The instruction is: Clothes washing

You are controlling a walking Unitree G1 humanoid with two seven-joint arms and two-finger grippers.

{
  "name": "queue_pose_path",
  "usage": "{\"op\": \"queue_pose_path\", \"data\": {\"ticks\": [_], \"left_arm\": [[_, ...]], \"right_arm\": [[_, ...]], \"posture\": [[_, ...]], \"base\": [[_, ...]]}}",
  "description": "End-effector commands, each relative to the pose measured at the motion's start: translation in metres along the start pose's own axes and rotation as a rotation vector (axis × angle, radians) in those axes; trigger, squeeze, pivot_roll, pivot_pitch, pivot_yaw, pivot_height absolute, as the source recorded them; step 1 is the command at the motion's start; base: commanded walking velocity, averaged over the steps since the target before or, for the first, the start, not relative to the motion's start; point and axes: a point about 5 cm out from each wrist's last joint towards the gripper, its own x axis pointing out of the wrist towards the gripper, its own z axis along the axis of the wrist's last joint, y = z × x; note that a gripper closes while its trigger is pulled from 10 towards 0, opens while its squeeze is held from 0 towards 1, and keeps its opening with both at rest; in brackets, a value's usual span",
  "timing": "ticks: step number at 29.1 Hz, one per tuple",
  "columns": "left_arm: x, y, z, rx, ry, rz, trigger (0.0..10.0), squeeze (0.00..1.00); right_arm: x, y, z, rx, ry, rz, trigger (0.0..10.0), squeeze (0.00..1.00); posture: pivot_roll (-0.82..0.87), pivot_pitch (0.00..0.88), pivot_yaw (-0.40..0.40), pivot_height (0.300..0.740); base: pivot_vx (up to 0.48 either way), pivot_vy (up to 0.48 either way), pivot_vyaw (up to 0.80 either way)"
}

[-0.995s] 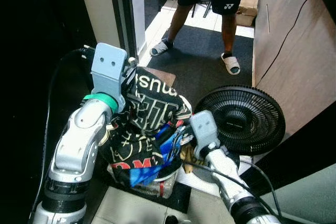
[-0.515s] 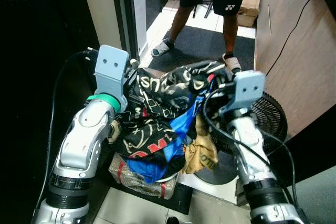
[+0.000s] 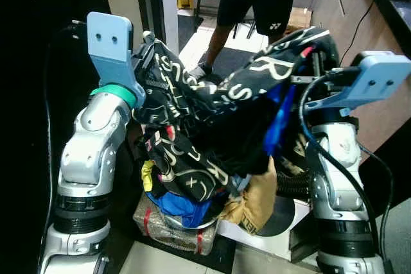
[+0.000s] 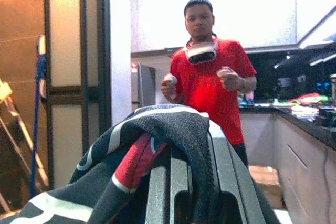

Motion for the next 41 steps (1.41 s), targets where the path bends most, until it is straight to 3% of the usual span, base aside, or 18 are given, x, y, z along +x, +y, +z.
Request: {"op": "queue_pose_path", "data": {"ticks": [1, 16, 24, 33, 41], "left_arm": [[0.0, -0.003, -0.009, 0.018, 0.033, -0.007, 10.0, 0.0], [-0.001, -0.009, -0.016, -0.004, 0.064, -0.015, 10.0, 0.0], [0.0, -0.01, -0.011, -0.01, 0.034, -0.009, 10.0, 0.0], [-0.008, -0.007, -0.022, 0.014, 0.066, 0.01, 10.0, 0.0], [-0.007, -0.008, -0.022, 0.012, 0.066, 0.01, 10.0, 0.0]], "right_arm": [[-0.001, -0.006, -0.001, -0.018, 0.0, -0.024, 10.0, 0.0], [-0.013, 0.007, -0.017, -0.009, 0.118, 0.022, 10.0, 0.0], [-0.008, 0.016, -0.013, -0.016, 0.092, 0.045, 10.0, 0.0], [-0.024, 0.017, -0.024, -0.011, 0.16, 0.051, 10.0, 0.0], [-0.023, 0.015, -0.027, -0.01, 0.173, 0.035, 10.0, 0.0]], "posture": [[0.12, 0.0, 0.064, 0.74], [0.13, 0.0, 0.065, 0.74], [0.13, 0.0, 0.06, 0.74], [0.12, 0.0, 0.055, 0.74], [0.12, 0.0, 0.055, 0.74]], "base": [[0.0, 0.0, 0.0], [0.0, 0.0, 0.0], [0.0, 0.0, 0.0], [0.0, 0.0, 0.0], [0.0, 0.0, 0.0]]}}
